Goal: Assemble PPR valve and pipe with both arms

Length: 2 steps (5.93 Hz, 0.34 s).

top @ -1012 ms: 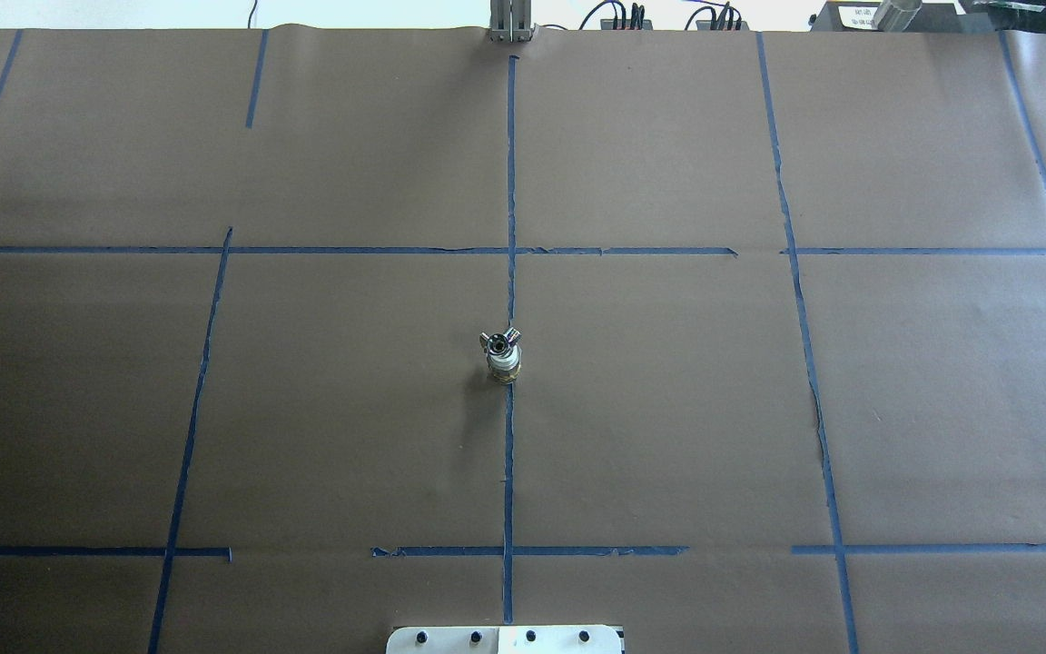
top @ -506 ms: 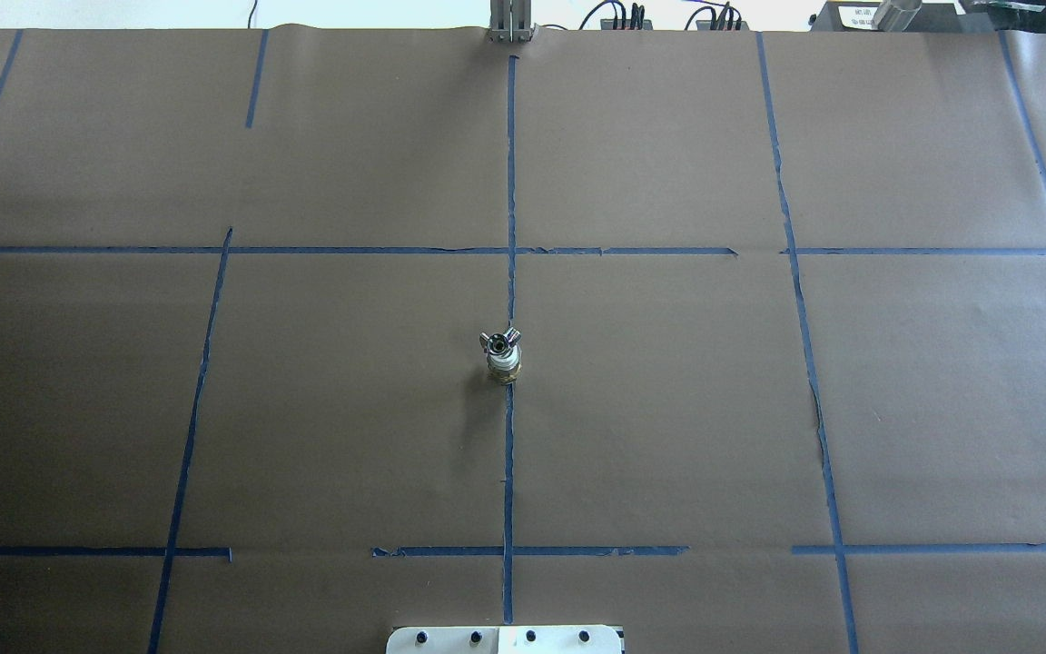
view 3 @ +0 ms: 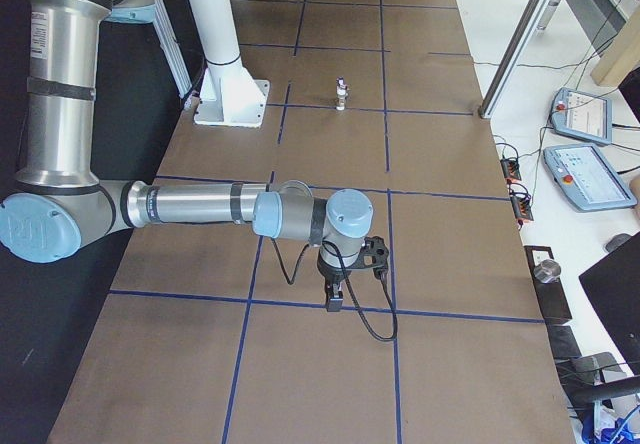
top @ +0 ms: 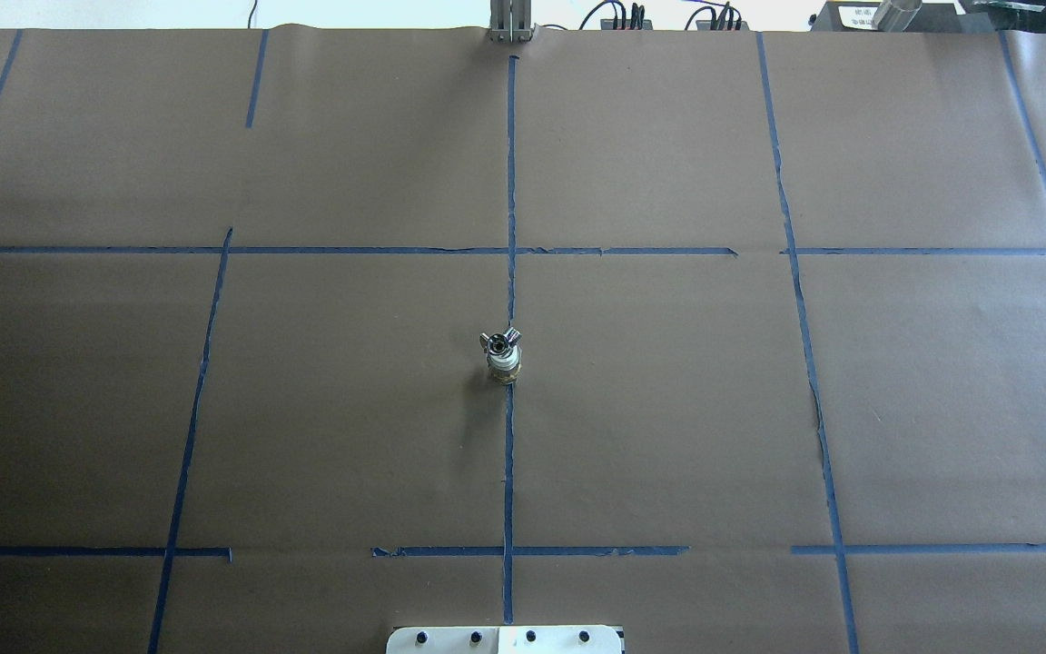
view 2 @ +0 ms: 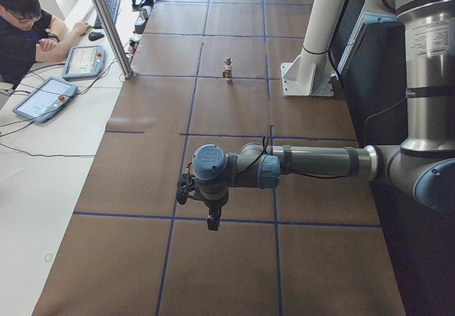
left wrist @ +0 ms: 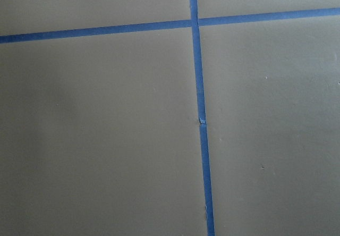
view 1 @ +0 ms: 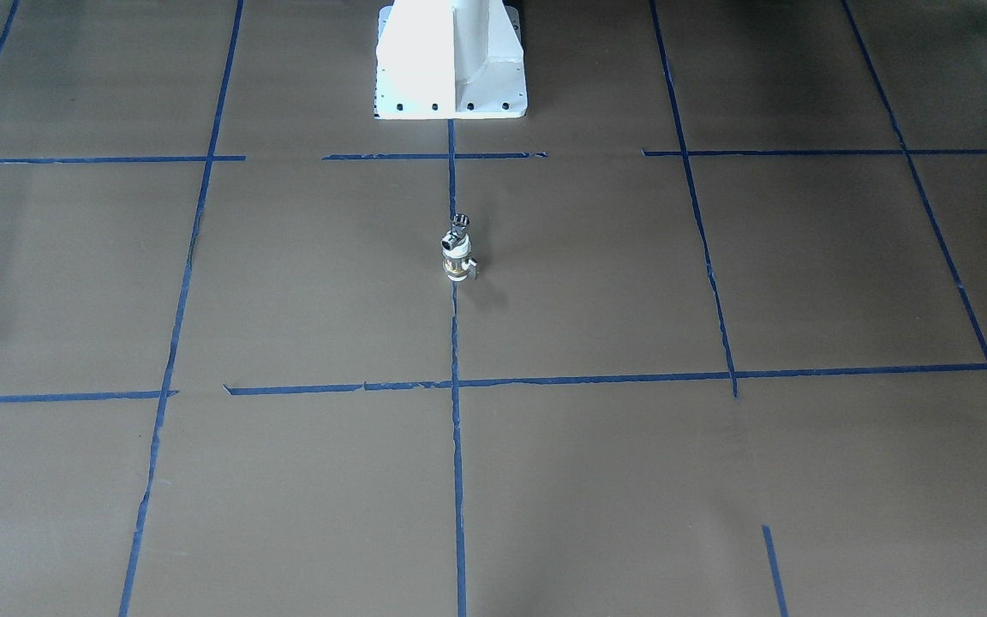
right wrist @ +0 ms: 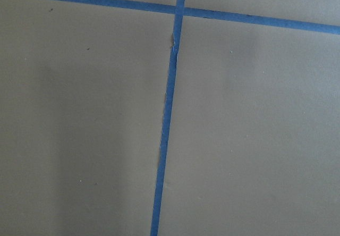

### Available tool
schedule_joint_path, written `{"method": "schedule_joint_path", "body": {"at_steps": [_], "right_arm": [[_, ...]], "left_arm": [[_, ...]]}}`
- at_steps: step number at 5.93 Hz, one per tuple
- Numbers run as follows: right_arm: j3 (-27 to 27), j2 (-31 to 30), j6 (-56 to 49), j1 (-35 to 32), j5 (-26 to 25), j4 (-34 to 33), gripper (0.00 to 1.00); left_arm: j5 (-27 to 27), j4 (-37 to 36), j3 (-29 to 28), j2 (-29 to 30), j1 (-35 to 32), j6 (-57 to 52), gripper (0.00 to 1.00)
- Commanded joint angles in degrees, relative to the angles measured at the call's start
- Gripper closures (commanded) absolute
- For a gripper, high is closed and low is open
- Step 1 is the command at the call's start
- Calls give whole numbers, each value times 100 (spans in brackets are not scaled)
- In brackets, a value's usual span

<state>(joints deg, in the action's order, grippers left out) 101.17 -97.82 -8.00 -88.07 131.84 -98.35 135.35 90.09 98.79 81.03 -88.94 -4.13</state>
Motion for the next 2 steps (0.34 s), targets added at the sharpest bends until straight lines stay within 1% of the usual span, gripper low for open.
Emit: {"method": "schedule_joint_path", "body": {"at_steps": [1,2], "right_arm": [[-1,-9,0,0,87,0,0],[-1,-9,0,0,140,0,0]], "left_arm": [[0,0,0,0,0,0,0],[0,0,0,9,0,0,0]]}}
